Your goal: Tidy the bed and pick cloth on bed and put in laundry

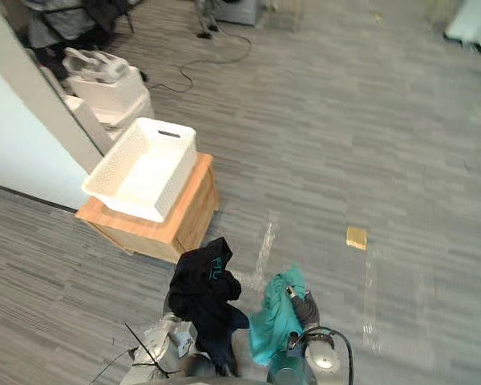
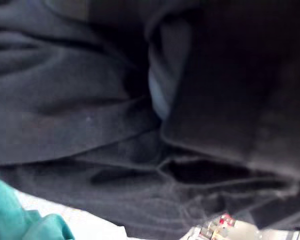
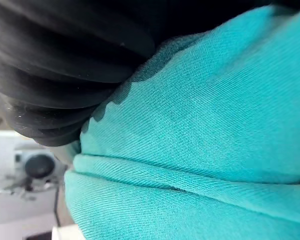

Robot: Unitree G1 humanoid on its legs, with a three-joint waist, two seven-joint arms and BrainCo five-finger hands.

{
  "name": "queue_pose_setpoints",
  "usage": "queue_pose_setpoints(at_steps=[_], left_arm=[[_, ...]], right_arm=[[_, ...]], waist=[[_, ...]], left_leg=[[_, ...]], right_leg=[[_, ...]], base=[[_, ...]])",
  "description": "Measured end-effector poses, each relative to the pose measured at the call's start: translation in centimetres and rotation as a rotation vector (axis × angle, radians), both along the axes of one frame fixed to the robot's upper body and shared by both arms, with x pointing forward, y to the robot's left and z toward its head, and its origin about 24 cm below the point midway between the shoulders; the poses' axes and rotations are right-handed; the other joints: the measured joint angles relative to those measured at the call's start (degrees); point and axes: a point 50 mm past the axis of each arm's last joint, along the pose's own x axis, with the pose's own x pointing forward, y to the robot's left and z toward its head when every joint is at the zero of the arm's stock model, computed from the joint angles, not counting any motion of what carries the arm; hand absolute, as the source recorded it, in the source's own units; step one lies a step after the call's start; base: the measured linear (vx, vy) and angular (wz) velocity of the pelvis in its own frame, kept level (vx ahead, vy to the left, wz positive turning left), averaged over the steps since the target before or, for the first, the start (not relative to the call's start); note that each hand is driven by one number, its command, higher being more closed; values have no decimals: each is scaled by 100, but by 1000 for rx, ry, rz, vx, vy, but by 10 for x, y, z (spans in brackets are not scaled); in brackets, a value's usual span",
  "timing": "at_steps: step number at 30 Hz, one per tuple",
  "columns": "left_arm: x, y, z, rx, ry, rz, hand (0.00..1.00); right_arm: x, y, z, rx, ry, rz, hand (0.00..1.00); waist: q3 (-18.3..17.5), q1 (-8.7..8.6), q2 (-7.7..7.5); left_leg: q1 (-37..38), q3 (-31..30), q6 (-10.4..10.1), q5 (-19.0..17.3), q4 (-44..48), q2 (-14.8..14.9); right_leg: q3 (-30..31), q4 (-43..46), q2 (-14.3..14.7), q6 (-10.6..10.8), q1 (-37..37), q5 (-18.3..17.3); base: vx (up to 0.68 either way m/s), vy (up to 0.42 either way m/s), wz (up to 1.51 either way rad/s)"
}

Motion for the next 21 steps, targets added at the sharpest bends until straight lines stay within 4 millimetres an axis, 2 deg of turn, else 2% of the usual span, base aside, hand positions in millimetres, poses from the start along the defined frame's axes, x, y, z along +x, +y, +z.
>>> queue_pose_setpoints(at_steps=[2, 3, 4, 5, 6, 7, 8, 9, 10, 11, 12, 13, 14, 15, 16, 17, 18, 20, 21], left_arm=[[2, 2, 1, 13, -6, -5, 100], [3, 2, 1, 16, -8, -8, 100], [7, -1, 1, 36, -16, -30, 100], [9, -2, 1, 37, -16, -39, 100], [11, -5, -1, 40, -13, -50, 100], [10, -4, -3, 46, -5, -47, 100], [9, -3, -4, 52, 1, -43, 100], [3, 0, -6, 66, 12, -40, 100], [-3, -1, -11, 64, 35, -34, 100], [-5, -3, -12, 54, 44, -30, 100], [-5, -9, -11, 31, 46, -25, 100], [-5, -11, -11, 20, 44, -21, 100], [-4, -13, -10, 10, 43, -14, 100], [-4, -15, -10, -2, 43, -11, 100], [-3, -20, -7, -9, 29, -36, 100], [-3, -20, -6, -13, 21, -43, 100], [-1, -21, -3, -18, 3, -47, 100], [3, -20, 6, -26, -48, -37, 100], [5, -20, 10, -32, -70, -32, 100]], right_arm=[[0, -2, 1, -3, -11, -8, 100], [1, -3, 2, -4, -15, -17, 100], [2, -6, 2, -1, -19, -36, 100], [1, -8, 2, -1, -19, -46, 100], [1, -9, 2, 2, -18, -64, 100], [-3, -8, 0, 9, -7, -76, 100], [-6, -6, -1, 16, 0, -83, 100], [-15, -1, -3, 42, 19, -95, 100], [-19, -1, -3, 43, 26, -87, 100], [-18, -2, -3, 33, 25, -77, 100], [-8, -5, 2, 16, -7, -55, 100], [-4, -6, 5, 11, -26, -43, 100], [4, -8, 11, -2, -57, -29, 100], [6, -10, 14, -11, -75, -23, 100], [11, -10, 18, -4, -95, -24, 100], [11, -9, 18, 2, -101, -24, 100], [13, -9, 20, 11, -119, -21, 100], [18, -11, 24, 13, -150, -11, 100], [21, -12, 26, 10, -158, -5, 100]], waist=[[22, -70, 35], [56, -68, 123], [58, -68, 167], [66, -68, 184], [77, -69, 204], [67, -79, 172], [61, -81, 122], [-48, -97, -72], [-139, -93, -44], [-152, -99, 88], [-186, -104, 352], [-195, -84, 389], [-187, -70, 395], [-146, -56, 400], [-73, -53, 371], [-29, -49, 306], [8, -22, 201], [-18, 40, 251], [-33, 61, 274]], left_leg=[[120, -456, -219, -91, -28, 35], [201, -618, -416, -205, -40, 109], [309, -712, -675, -357, -50, 246], [376, -710, -783, -420, -51, 304], [530, -709, -997, -548, -58, 421], [774, -714, -1225, -687, -87, 555], [875, -708, -1340, -756, -90, 606], [1148, -702, -1576, -904, -116, 691], [1353, -671, -1713, -989, -70, 937], [1344, -654, -1717, -990, 98, 1166], [1061, -641, -1713, -879, 717, 1589], [852, -647, -1583, -704, 1128, 1703], [402, -654, -1206, -105, 2088, 1873], [-85, -675, -996, 445, 3177, 2080], [-421, -462, -935, 373, 4056, 2235], [-568, -222, -868, 329, 4319, 2273], [-805, 336, -698, 209, 4544, 2314], [-1183, 1116, -618, -75, 4302, 2242], [-1365, 1442, -705, -191, 3990, 2110]], right_leg=[[-49, -1084, -24, -123, -220, -146], [76, -1912, 103, -133, -305, -133], [530, -3572, 339, -160, -429, 135], [730, -4180, 383, -170, -438, 357], [1151, -4981, 393, -178, -534, 814], [1422, -5294, 357, -208, -596, 1077], [1476, -5295, 330, -252, -611, 1128], [1465, -4995, 214, -437, -650, 1040], [1368, -4323, 341, -117, -808, 1607], [1243, -4012, 487, -87, -882, 1542], [1013, -3790, 799, -352, -896, 1268], [981, -3752, 936, -434, -890, 1185], [944, -3824, 1167, -579, -712, 1054], [847, -4157, 1287, -664, -294, 1002], [765, -4565, 1383, -752, 267, 1007], [746, -4760, 1400, -800, 523, 1001], [690, -5101, 1400, -847, 904, 969], [492, -5496, 1393, -948, 1288, 901], [269, -5650, 1362, -954, 1449, 896]], base=[[406, -148, 130], [440, -228, 102], [436, -248, 95], [447, -284, 100], [598, -421, 85], [616, -459, 81], [646, -541, 81], [574, -518, 72], [587, -523, 59], [605, -511, 19], [460, -403, -6], [562, -531, -19], [546, -490, -15], [618, -528, -5], [489, -377, 9], [412, -356, 16], [295, -268, 14], [337, -236, 34], [381, -175, 95]])
